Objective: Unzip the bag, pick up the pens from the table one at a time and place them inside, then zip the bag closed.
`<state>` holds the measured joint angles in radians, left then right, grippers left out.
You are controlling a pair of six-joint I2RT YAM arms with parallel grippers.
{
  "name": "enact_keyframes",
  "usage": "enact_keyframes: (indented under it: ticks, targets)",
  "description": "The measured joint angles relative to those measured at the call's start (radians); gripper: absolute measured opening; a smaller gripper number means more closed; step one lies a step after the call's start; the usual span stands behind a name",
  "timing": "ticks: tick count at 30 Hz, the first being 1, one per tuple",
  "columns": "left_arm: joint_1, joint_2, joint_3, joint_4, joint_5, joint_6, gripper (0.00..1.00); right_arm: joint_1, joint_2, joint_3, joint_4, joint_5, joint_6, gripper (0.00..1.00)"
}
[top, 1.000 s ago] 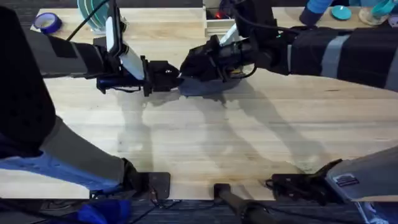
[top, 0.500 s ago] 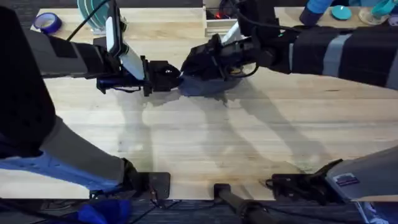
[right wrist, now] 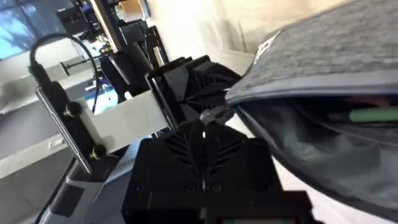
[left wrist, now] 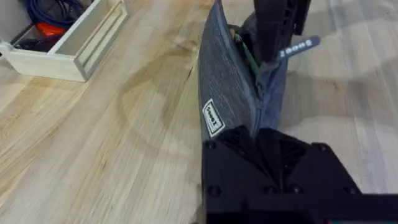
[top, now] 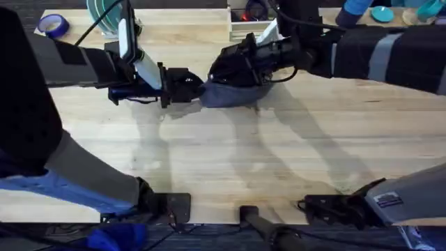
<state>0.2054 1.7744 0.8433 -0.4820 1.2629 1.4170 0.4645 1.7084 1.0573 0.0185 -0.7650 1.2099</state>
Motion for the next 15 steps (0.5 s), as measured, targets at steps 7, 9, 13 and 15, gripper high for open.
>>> enact_keyframes:
  ticks: [7, 9, 13, 15]
  targets:
    - [0.000, 0.000, 0.000, 0.000, 0.000, 0.000, 0.042, -0.025, 0.000, 0.000, -0.055, -0.011, -0.027, 0.034]
    - [0.000, 0.000, 0.000, 0.000, -0.001, 0.000, 0.042, -0.036, 0.000, 0.000, -0.089, -0.014, -0.039, 0.035]
    - [0.000, 0.000, 0.000, 0.000, -0.001, 0.000, 0.042, -0.054, 0.000, 0.000, -0.119, -0.018, -0.066, 0.035]
    - [0.000, 0.000, 0.000, 0.000, -0.001, 0.000, 0.042, -0.061, 0.000, 0.000, -0.124, -0.019, -0.077, 0.035]
